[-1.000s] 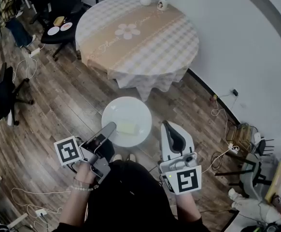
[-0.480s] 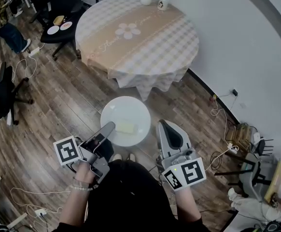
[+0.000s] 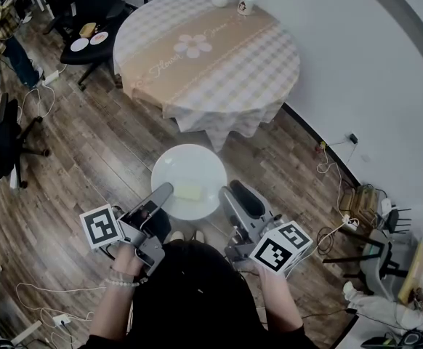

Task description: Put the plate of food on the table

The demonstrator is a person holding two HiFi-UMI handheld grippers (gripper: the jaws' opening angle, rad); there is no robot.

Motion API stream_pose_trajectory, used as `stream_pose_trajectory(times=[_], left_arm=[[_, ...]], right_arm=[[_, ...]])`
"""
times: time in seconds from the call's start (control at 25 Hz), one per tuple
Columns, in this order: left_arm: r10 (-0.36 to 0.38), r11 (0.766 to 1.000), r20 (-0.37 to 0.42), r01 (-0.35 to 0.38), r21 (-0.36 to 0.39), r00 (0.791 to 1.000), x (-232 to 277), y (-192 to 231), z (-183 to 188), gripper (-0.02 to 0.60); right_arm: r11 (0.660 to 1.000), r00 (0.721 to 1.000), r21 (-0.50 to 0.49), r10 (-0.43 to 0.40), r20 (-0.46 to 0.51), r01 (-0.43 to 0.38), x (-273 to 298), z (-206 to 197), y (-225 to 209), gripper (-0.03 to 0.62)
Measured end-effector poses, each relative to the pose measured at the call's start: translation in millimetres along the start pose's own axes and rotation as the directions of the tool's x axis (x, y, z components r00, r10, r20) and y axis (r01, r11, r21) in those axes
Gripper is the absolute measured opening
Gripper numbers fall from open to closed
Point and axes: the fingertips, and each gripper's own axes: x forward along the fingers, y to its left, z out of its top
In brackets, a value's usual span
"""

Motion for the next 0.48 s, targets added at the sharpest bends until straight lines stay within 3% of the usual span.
stream_pose_trajectory(times=[0.32,0.48], left_arm=[[-0.018,1.0,-0.017,0.018,-0.003,1.0,-3.4,-2.5,4.8,0.015],[-0.007,1.0,-0.033,0.007,0.0,0.999,-8.5,1.1,9.0,0.015]], right_arm=[[0.988,0.999,0.15,0.048,-0.027,-0.043,12.7,-17.9,6.6,0.089],[0.985,0.999,0.166,0.048,-0.023,-0.043,17.9,-24.9,11.6,0.052]])
